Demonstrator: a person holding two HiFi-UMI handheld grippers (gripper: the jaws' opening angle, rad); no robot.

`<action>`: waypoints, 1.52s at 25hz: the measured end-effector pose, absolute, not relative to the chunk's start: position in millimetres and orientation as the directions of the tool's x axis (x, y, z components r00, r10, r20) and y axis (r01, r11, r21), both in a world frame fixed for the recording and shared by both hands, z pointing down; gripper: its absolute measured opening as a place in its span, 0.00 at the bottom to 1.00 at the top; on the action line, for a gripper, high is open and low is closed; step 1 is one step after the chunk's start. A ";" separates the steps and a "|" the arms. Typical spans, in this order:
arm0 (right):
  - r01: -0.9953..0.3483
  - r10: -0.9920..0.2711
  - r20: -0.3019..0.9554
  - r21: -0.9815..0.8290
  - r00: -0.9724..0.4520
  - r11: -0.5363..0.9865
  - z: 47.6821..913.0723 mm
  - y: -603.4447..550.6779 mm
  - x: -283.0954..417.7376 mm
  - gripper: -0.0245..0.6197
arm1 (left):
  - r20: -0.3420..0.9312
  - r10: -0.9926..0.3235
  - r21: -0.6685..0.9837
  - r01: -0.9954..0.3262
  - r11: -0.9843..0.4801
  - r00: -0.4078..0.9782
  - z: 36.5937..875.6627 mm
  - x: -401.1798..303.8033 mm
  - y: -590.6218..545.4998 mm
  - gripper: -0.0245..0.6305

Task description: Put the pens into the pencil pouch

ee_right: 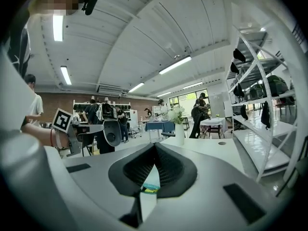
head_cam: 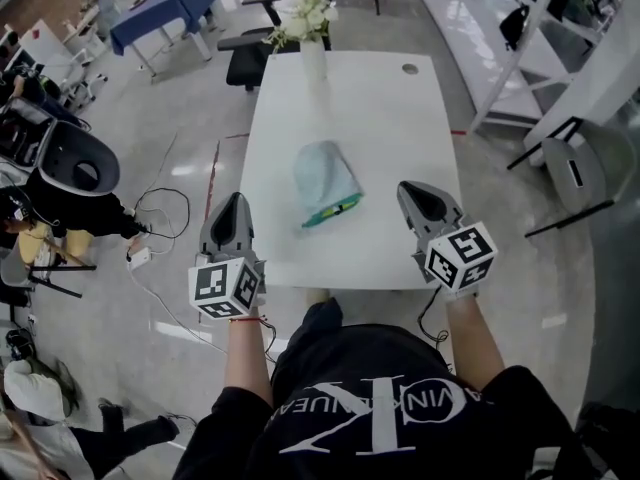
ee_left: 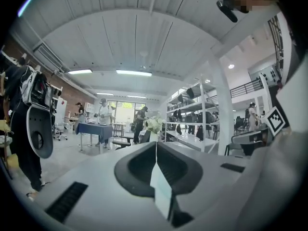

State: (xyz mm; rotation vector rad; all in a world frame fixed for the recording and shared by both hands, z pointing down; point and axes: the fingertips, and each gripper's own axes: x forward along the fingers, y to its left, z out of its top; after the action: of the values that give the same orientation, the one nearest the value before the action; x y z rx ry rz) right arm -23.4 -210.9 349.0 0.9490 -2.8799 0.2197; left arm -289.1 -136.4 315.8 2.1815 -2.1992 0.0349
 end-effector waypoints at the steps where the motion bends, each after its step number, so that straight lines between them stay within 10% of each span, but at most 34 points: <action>1: -0.598 -0.583 0.138 -0.105 -0.800 0.795 348.4 -211.1 -22.3 0.05 | 0.047 -0.999 0.010 -1.000 0.018 -0.017 316.0 -290.5 -135.4 0.05; 38: -0.605 -0.588 0.144 -0.154 -0.796 0.781 367.4 -216.5 -25.3 0.05 | 0.065 -0.998 0.011 -1.000 0.010 -0.009 328.0 -296.4 -143.2 0.05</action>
State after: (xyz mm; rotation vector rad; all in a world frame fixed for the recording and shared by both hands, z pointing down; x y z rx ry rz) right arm -25.3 -216.5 367.4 0.9673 -2.8811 0.2951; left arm -296.4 -143.2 328.0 2.1725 -2.1931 0.0587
